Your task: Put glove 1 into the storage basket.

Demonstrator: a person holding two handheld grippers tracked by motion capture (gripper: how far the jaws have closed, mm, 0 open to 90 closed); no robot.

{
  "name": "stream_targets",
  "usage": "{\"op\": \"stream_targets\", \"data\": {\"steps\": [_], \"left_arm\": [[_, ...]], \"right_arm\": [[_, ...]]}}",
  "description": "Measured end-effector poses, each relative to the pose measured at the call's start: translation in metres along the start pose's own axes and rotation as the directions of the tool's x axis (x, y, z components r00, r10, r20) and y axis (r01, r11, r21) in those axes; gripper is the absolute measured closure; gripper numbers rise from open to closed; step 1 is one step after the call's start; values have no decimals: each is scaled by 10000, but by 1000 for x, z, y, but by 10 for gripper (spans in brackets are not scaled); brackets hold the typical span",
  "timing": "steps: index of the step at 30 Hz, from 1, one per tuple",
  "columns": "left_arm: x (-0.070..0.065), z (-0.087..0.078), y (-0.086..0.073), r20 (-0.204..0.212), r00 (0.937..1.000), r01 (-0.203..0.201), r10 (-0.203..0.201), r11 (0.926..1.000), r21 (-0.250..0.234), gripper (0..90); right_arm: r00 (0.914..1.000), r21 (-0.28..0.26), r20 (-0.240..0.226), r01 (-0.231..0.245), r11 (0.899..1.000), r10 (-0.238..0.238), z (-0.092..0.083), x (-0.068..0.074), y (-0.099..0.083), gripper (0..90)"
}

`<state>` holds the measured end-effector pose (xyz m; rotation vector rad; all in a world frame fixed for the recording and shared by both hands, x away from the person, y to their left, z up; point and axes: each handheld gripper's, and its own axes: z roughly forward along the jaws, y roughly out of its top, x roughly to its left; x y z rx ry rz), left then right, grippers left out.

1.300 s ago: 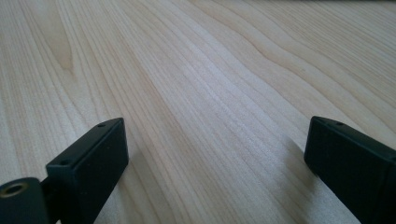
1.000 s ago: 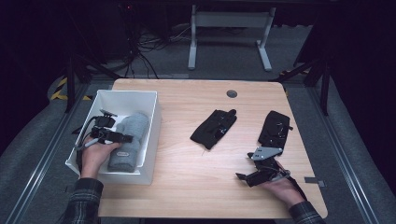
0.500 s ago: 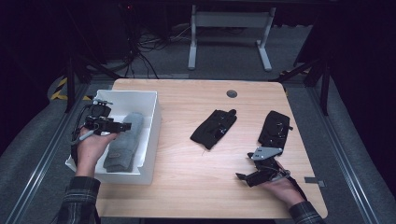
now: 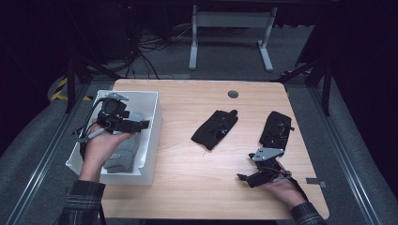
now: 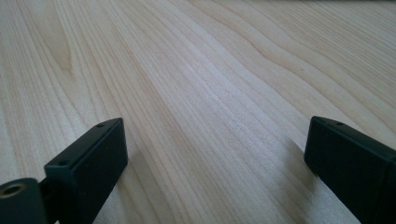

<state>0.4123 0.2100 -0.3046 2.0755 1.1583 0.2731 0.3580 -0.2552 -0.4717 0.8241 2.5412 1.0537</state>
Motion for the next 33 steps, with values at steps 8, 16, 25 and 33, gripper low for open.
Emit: {"op": "stream_targets", "data": {"steps": [8, 16, 25, 33], "left_arm": [[-36, 11, 7, 532, 9962, -692, 694, 9976, -72, 75], [-71, 31, 9, 1021, 9863, -1297, 1294, 9915, -32, 47], [-106, 57, 4, 1396, 9744, -1792, 1761, 9838, 103, 47], [-130, 87, -14, 1605, 9678, -2019, 1942, 9788, 333, 47]], "right_arm": [[10000, 0, 9, -5, 10000, 5, 0, 0, 0, 62], [10000, 1, 13, -7, 10000, 7, 0, 0, 0, 62], [10000, 22, 73, -42, 10000, 41, 0, 1, 0, 58], [9993, 38, 287, -240, 9997, 239, 0, 2, 0, 44]]}}
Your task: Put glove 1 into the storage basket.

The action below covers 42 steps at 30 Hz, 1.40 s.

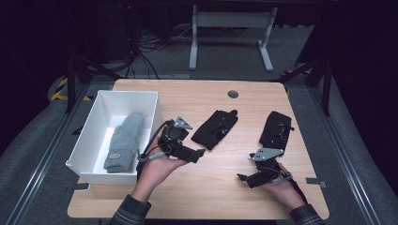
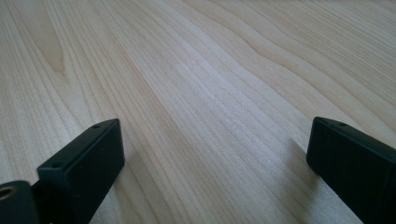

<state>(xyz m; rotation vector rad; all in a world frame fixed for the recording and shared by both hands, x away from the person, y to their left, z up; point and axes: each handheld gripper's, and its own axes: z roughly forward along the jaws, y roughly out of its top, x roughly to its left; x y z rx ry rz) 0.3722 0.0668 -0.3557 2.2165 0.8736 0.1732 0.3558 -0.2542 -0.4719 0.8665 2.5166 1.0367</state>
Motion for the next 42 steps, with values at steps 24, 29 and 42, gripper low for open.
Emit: {"op": "stream_targets", "data": {"steps": [24, 29, 42], "left_arm": [[1, 81, -80, -528, 9948, -812, 872, 9911, 1059, 10], [1, 81, -85, -529, 9926, -1050, 1096, 9909, 842, 0], [5, 77, -97, -119, 9880, -1537, 1538, 9881, 109, 1]], "right_arm": [[9999, 57, -78, 78, 10000, -78, -1, 2, -1, 26], [9999, 66, -91, 92, 9999, -91, -1, 2, -1, 24], [9985, -81, -406, 362, 9993, -365, -22, -11, 14, 392]]}}
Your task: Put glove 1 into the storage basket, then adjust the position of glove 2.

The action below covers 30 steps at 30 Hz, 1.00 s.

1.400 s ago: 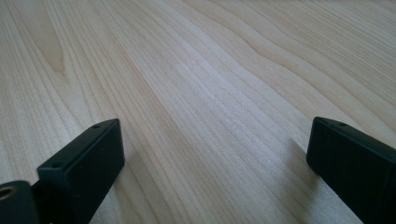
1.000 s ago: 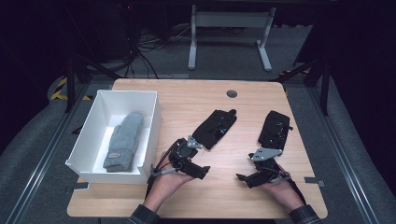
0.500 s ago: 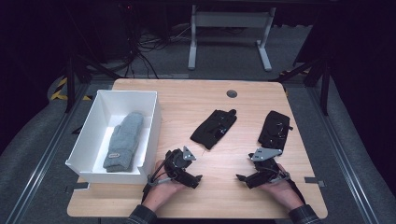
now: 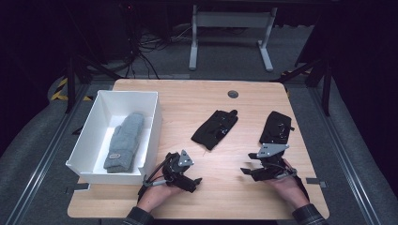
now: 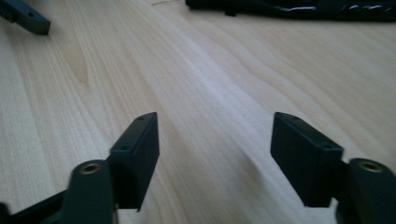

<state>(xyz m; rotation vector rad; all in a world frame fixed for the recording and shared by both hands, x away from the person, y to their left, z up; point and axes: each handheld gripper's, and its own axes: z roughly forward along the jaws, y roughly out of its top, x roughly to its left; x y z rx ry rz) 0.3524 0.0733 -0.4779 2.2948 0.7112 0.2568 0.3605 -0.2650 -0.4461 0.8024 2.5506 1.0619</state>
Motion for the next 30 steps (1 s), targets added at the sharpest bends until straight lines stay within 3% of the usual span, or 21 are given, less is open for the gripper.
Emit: {"op": "stream_targets", "data": {"steps": [3, 6, 7, 8, 13, 15, 18, 22, 30], "left_arm": [[0, -1, -1, 25, 10000, 1, -1, 10000, 0, 1], [1, -2, -3, 151, 9998, -143, 143, 9999, -7, 2], [1, -2, -3, 151, 9998, -143, 143, 9999, -7, 2], [2, -4, -4, 225, 9994, -248, 249, 9997, -16, 2], [3, -5, -6, 206, 9995, -240, 240, 9997, -3, 2], [3, -5, -6, 204, 9995, -236, 236, 9997, -5, 2], [3, -5, -6, 198, 9995, -243, 243, 9997, -10, 2], [3, -5, -6, 189, 9996, -194, 194, 9998, -21, 2], [3, -5, -6, 200, 9996, -195, 195, 9998, -17, 2]], "right_arm": [[9998, -164, 156, -126, 9998, 128, -10, -11, 6, 478], [9994, -328, 221, -252, 9991, 259, -19, -25, 11, 628], [9994, -328, 221, -252, 9991, 259, -19, -25, 11, 628], [9985, -504, 287, -453, 9977, 468, -25, -36, 11, 709], [9924, -393, 818, -895, 9952, 925, -37, -61, 5, 888], [9901, -347, 977, -974, 9946, 1004, -40, -66, 3, 900], [9787, -339, 1488, -1380, 9899, 1415, -51, -83, -7, 900], [9673, -52, 1899, -1700, 9854, 1679, -54, -95, -22, 900], [9707, 683, 1815, -1721, 9827, 1574, -43, -98, -33, 900]]}}
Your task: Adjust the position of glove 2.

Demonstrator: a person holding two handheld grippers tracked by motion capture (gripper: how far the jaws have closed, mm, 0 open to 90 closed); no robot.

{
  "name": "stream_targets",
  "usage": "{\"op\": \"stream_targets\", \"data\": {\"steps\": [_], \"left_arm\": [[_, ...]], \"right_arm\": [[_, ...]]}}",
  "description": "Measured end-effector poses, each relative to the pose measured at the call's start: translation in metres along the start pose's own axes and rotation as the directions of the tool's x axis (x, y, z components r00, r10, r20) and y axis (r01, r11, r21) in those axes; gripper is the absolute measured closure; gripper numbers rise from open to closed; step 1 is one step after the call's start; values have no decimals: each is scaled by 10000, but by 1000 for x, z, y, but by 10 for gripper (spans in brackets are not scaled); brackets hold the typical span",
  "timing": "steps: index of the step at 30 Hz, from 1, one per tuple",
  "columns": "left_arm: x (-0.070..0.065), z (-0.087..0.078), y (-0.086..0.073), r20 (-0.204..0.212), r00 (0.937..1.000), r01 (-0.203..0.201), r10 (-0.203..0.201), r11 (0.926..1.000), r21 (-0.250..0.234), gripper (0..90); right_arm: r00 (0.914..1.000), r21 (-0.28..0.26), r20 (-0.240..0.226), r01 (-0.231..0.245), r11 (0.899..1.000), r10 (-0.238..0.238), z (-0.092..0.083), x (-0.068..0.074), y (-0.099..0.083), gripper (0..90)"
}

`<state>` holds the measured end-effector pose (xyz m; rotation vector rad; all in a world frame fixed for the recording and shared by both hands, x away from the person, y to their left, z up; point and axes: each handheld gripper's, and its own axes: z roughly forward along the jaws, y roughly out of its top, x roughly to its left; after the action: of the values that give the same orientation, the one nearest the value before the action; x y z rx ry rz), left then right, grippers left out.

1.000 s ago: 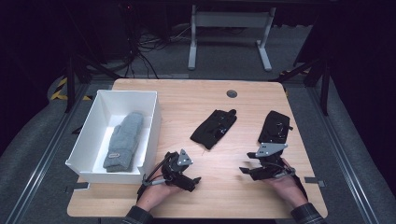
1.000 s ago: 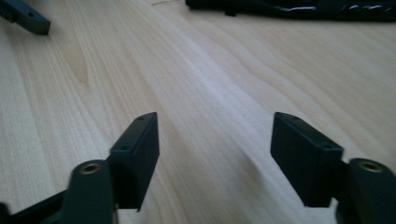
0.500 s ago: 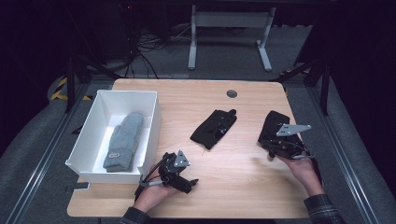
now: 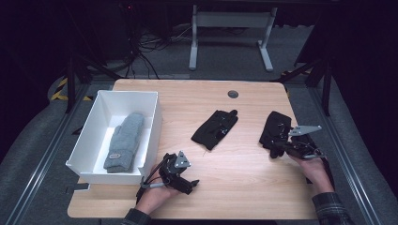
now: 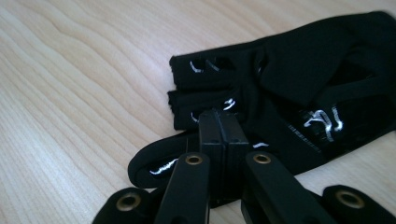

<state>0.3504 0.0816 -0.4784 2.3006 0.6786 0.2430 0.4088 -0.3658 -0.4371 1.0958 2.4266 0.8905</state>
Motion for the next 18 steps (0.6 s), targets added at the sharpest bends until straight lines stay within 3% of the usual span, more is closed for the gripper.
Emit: {"op": "stream_targets", "data": {"steps": [3, 10, 13, 18], "left_arm": [[0, 0, 0, 16, 10000, -29, 29, 10000, 2, 1], [0, -1, -2, 53, 10000, -82, 82, 10000, 5, 0], [0, -1, -1, 73, 9999, -104, 103, 9999, 18, 0], [1, -1, -1, 90, 9999, -118, 118, 9999, 19, 0]], "right_arm": [[9998, 203, 59, 166, 9997, -167, 4, 2, -1, 900], [9982, 211, -381, 470, 9987, -462, 7, 17, 1, 900], [9948, 105, -812, 632, 9979, -622, 8, 30, 1, 900], [9895, 32, -1138, 896, 9960, -886, 12, 46, 5, 900]]}}
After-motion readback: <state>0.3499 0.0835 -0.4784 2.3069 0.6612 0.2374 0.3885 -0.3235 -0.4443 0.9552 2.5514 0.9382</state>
